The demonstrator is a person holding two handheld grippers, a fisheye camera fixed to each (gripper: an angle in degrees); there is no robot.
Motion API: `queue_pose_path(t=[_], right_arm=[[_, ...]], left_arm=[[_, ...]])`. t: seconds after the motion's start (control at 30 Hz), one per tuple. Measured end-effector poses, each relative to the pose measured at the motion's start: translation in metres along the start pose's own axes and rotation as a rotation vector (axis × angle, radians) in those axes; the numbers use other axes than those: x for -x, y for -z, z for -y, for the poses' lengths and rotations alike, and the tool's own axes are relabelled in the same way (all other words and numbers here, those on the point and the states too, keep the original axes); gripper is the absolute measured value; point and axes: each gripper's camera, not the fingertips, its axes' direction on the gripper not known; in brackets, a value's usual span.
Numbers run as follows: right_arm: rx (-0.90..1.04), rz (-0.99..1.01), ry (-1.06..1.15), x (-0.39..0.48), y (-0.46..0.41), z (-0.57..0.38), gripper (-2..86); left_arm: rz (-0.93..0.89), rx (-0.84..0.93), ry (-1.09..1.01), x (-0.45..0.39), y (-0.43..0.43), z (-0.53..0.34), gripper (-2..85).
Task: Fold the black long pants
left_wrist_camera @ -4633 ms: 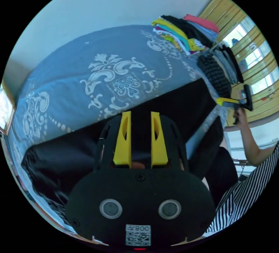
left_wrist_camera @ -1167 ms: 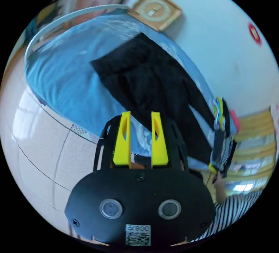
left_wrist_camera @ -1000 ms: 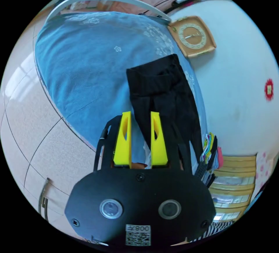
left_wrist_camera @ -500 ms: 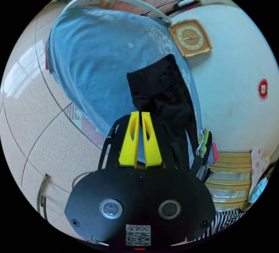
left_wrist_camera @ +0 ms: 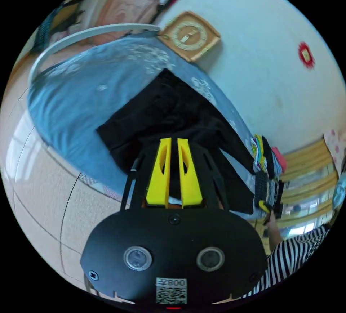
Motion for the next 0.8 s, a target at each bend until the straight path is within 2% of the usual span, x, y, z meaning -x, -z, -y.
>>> queue_pose_path(t=[0.17,0.27,0.47,0.63,0.7,0.8], right_arm=[[-0.033,-0.085,0.047,0.022,-0.019,0.094,7.0],[-0.036,-0.126,0.056,0.026,-0.029,0.146,7.1],[0.015,-0.147,0.035,0.019,-0.065,0.218,7.0],[0.073,-0.197,0.052,0.017,-0.078,0.258,1.9],[0.061,-0.104,0.090,0.019,-0.066,0.269,1.0],[-0.100,0.034,0.187,0.032,-0.015,0.271,0.4]], left_arm=[[-0.061,0.172,-0.399,-0.134,-0.104,0.052,6.6],[-0.026,0.247,-0.509,-0.191,-0.160,0.078,6.7],[0.099,0.388,-0.544,-0.247,-0.249,0.114,5.4],[0.106,0.399,-0.535,-0.271,-0.276,0.131,2.0],[0.088,0.399,-0.534,-0.279,-0.281,0.138,1.3],[0.041,0.366,-0.537,-0.296,-0.281,0.148,0.7]])
